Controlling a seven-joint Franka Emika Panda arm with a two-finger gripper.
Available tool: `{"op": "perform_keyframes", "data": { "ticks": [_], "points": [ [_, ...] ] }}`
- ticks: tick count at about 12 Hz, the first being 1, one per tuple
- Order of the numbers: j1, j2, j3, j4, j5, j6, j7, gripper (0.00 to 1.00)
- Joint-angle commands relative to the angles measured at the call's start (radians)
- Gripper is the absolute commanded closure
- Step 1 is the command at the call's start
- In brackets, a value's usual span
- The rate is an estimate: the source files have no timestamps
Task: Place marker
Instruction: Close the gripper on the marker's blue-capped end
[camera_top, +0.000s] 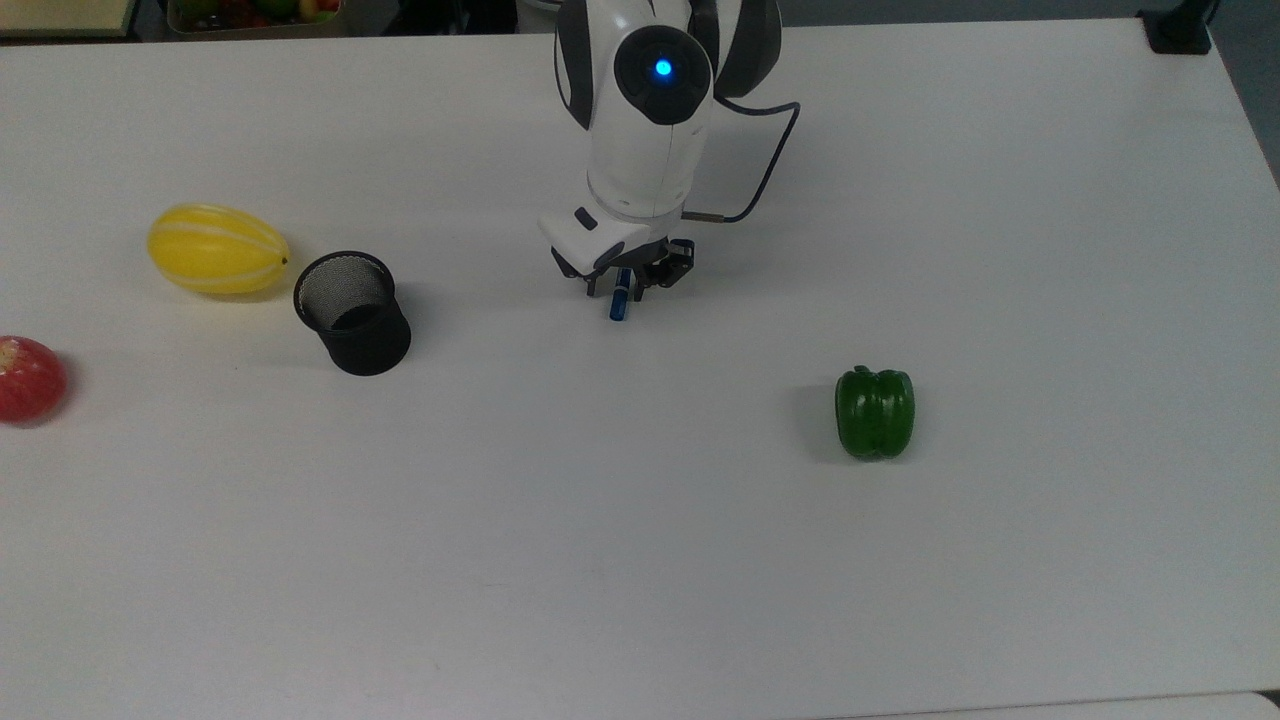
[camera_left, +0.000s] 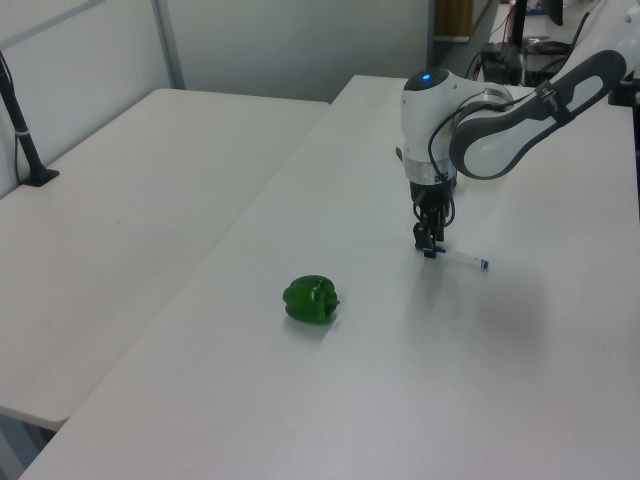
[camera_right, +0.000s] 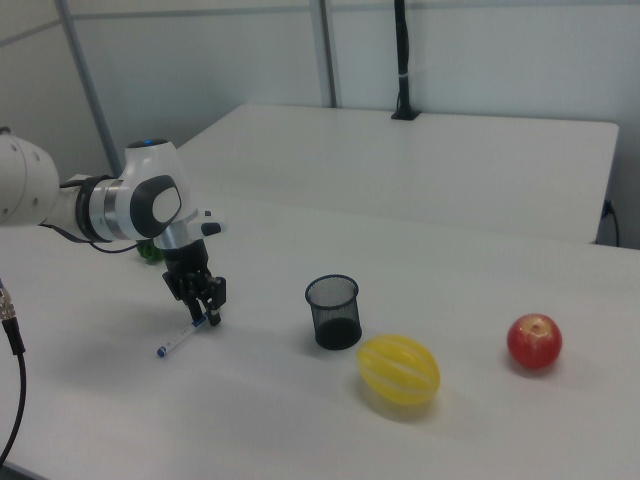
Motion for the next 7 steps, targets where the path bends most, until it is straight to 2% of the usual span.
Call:
{"op": "perform_keyframes", "data": {
  "ticks": [1, 5, 7],
  "points": [
    [0.009, 0.012, 0.002, 0.013, -0.015, 0.015, 0.028, 0.67],
    [0.008, 0.012, 0.002, 0.013, -0.014, 0.015, 0.028, 0.83],
    [0.009, 0.012, 0.002, 0.013, -0.014, 0.012, 0.028, 0.85]
  ]
}}
